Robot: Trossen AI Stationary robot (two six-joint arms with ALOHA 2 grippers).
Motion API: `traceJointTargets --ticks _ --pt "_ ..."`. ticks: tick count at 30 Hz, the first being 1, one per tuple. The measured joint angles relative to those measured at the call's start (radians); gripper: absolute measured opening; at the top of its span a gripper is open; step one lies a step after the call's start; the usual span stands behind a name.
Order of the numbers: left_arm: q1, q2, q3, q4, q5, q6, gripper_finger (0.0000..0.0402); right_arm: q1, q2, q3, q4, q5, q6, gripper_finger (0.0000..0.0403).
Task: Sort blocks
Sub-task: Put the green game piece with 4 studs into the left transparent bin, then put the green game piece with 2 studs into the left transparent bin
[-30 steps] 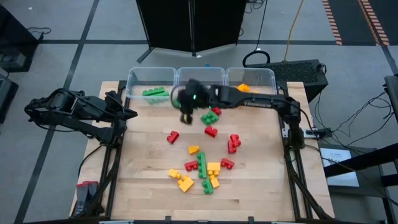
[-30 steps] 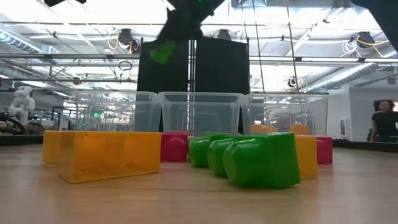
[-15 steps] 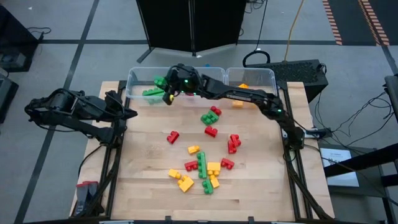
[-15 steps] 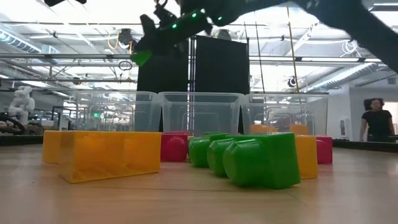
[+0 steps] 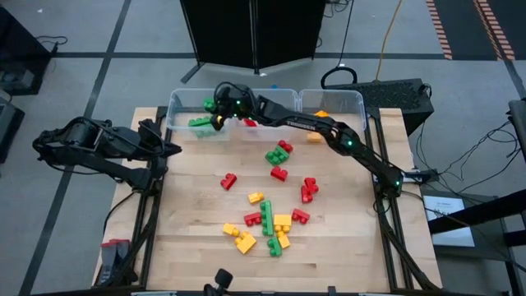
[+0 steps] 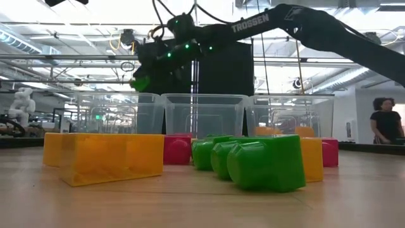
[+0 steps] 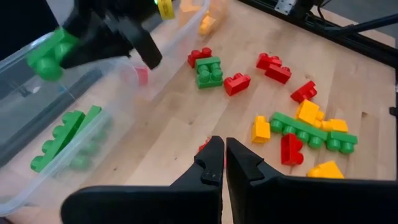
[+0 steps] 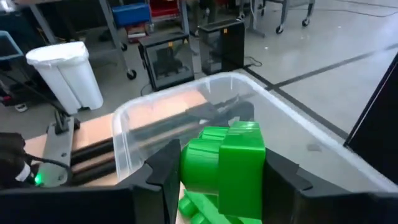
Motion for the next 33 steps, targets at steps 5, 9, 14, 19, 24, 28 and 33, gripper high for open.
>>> traceJointTargets --ticks 5,9,14,19,24,28,33 --pt "0.0 0.0 0.0 0.0 -0.016 0.0 0.0 0.0 0.009 0.001 -0.037 0.001 0.015 0.0143" --pt "0.0 0.0 0.0 0.0 -0.029 -0.002 0.0 0.0 0.014 0.0 -0.119 0.002 0.046 0.0187" --pt "0.0 0.0 0.0 0.001 -0.03 -0.002 0.0 0.0 0.014 0.001 -0.117 0.003 0.044 0.0229" --pt "0.0 0.0 0.0 0.001 -0.03 -0.003 0.0 0.0 0.01 0.016 -0.145 -0.03 0.04 0.0239" --pt "0.0 0.0 0.0 0.001 -0.03 -0.002 0.0 0.004 -0.1 0.018 -0.225 -0.071 -0.047 0.0234" --pt "0.0 0.0 0.0 0.002 -0.042 -0.002 0.0 0.021 -0.308 0.024 -0.456 -0.07 -0.202 0.0226" --pt "0.0 0.0 0.0 0.001 -0.076 -0.001 0.0 0.045 -0.45 0.028 -0.868 -0.023 -0.248 0.0219"
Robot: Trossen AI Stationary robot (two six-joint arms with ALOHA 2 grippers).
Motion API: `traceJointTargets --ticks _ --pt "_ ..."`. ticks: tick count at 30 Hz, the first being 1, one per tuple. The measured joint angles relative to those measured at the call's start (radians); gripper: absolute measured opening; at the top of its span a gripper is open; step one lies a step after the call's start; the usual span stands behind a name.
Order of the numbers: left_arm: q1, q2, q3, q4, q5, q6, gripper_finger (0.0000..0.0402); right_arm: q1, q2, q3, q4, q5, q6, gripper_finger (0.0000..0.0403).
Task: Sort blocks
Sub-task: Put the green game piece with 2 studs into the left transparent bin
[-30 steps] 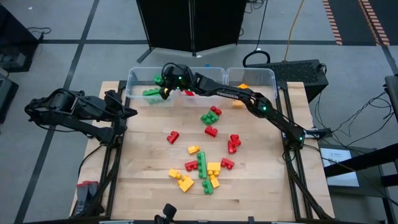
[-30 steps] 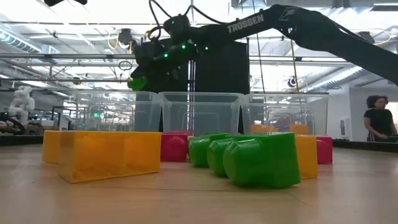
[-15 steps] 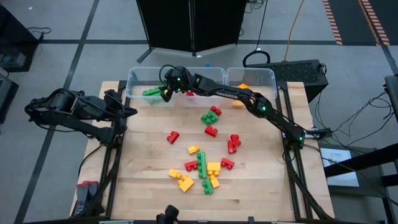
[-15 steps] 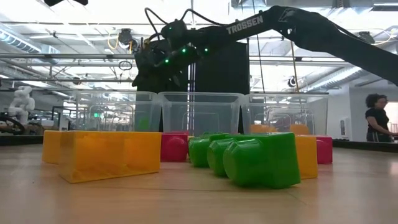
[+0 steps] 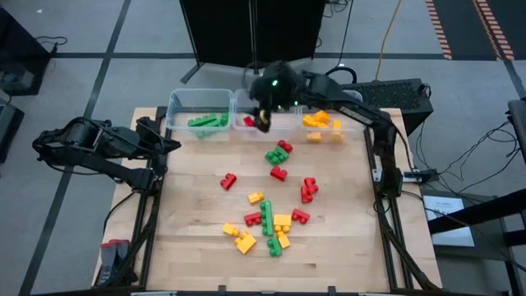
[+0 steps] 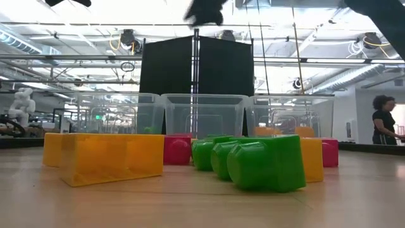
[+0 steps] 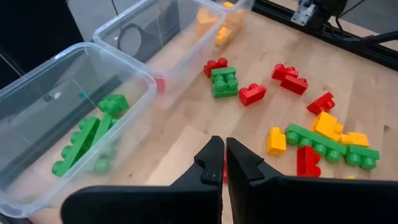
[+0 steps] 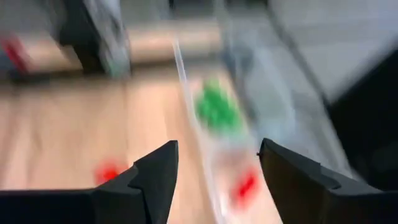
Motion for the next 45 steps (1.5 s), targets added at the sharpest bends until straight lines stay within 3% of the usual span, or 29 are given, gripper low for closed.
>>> traceJointTargets --ticks 4,8,13,18,21,30,45 --pt "0.0 0.0 0.0 0.001 -0.01 -0.001 0.0 0.032 -0.004 -0.013 -0.379 0.106 0.06 0.0213" --pt "0.0 0.0 0.0 0.002 -0.011 0.0 0.0 0.066 -0.031 -0.124 -0.466 0.068 0.125 0.0212" --pt "0.0 0.0 0.0 0.002 -0.011 -0.002 0.0 0.108 -0.064 -0.411 -0.307 0.044 0.184 0.0212" --pt "0.0 0.0 0.0 0.002 -0.011 -0.001 0.0 0.117 -0.154 -0.778 0.051 -0.002 0.361 0.0212" --pt "0.0 0.0 0.0 0.002 -0.011 -0.002 0.0 0.119 -0.154 -0.898 0.228 0.006 0.479 0.0212" --pt "0.0 0.0 0.0 0.002 -0.011 -0.008 0.0 0.134 -0.08 -0.918 0.326 0.163 0.533 0.0212" --pt "0.0 -0.001 0.0 -0.003 -0.01 0.0 0.0 0.134 0.039 -0.918 0.349 0.112 0.589 0.0212"
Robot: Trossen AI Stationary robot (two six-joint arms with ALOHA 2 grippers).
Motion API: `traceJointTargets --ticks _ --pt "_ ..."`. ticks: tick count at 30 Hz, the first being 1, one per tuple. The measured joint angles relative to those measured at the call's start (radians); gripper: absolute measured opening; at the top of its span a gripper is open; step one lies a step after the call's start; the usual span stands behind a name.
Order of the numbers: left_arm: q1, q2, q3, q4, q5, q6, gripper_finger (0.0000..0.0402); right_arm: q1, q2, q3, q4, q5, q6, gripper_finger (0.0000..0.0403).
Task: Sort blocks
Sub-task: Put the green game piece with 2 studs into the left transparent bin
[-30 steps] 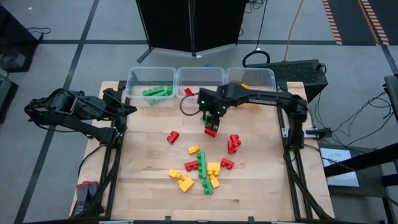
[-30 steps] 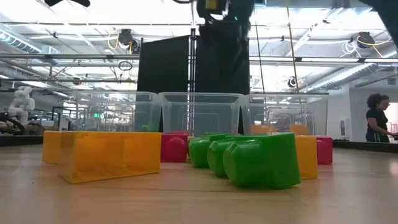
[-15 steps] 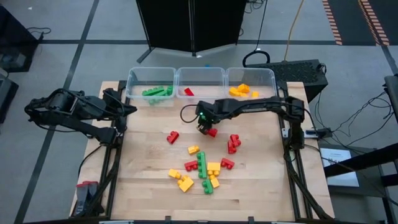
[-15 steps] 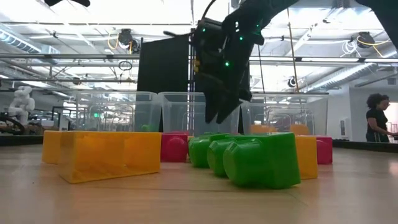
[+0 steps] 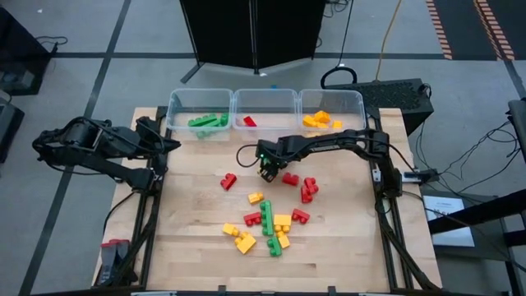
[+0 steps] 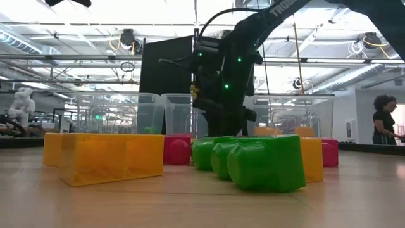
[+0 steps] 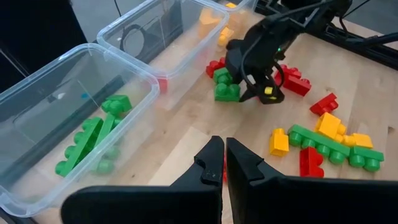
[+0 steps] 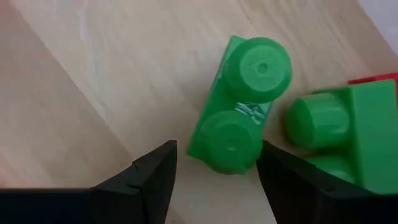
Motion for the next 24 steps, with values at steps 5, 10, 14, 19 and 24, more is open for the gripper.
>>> traceJointTargets --ticks 5,10,14,19,24 --pt "0.0 0.0 0.0 -0.002 0.0 -0.002 0.0 0.011 0.02 0.002 0.006 -0.026 0.043 0.0212" --pt "0.0 0.001 0.0 -0.003 0.0 -0.002 0.0 0.014 0.02 0.002 0.006 0.018 0.106 0.0197" --pt "0.0 0.001 0.0 -0.002 0.0 -0.002 0.0 0.01 0.02 0.002 0.006 0.028 0.155 0.0155" --pt "0.0 0.001 0.0 -0.002 0.0 -0.005 0.0 0.011 0.021 0.0 0.041 0.027 0.146 0.0099" --pt "0.0 0.001 0.0 -0.002 0.0 -0.005 0.0 0.014 0.021 0.0 0.039 0.007 0.148 0.0012"
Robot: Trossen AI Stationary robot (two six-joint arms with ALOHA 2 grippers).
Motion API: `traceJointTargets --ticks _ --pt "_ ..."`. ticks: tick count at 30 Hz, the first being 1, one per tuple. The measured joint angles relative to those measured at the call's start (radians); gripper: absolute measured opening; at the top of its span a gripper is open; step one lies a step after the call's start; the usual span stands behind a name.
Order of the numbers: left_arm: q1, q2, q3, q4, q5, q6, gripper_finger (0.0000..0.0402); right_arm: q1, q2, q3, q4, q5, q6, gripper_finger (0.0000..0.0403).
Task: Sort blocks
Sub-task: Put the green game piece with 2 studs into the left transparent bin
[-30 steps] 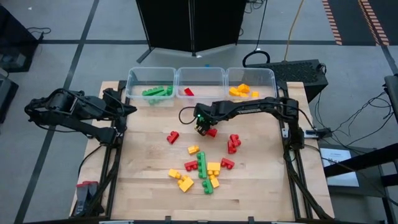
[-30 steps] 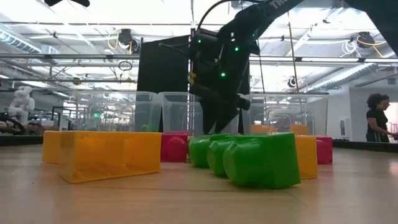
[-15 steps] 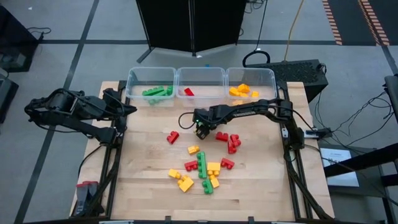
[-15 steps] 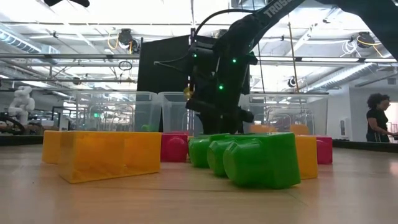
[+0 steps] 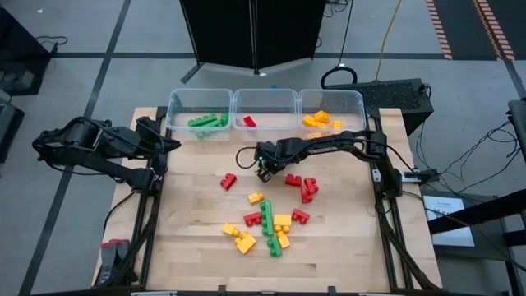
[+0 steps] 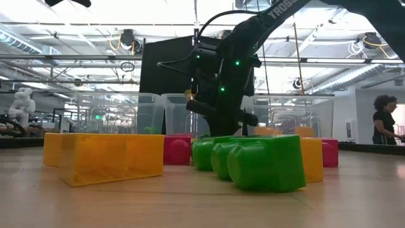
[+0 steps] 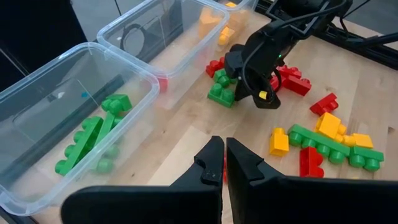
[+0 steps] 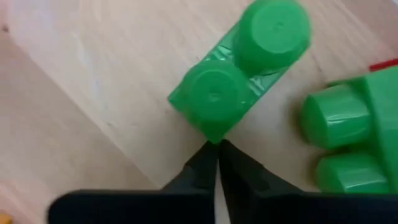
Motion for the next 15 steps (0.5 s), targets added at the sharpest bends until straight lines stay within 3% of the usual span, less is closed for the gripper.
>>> traceJointTargets --ticks 9,15 --pt "0.0 0.0 0.0 -0.007 0.0 0.005 0.0 0.02 -0.037 0.024 -0.005 -0.048 0.006 0.0011" --pt "0.0 0.0 0.0 -0.017 0.0 0.004 0.0 0.026 -0.084 0.16 -0.052 -0.065 -0.149 0.0027"
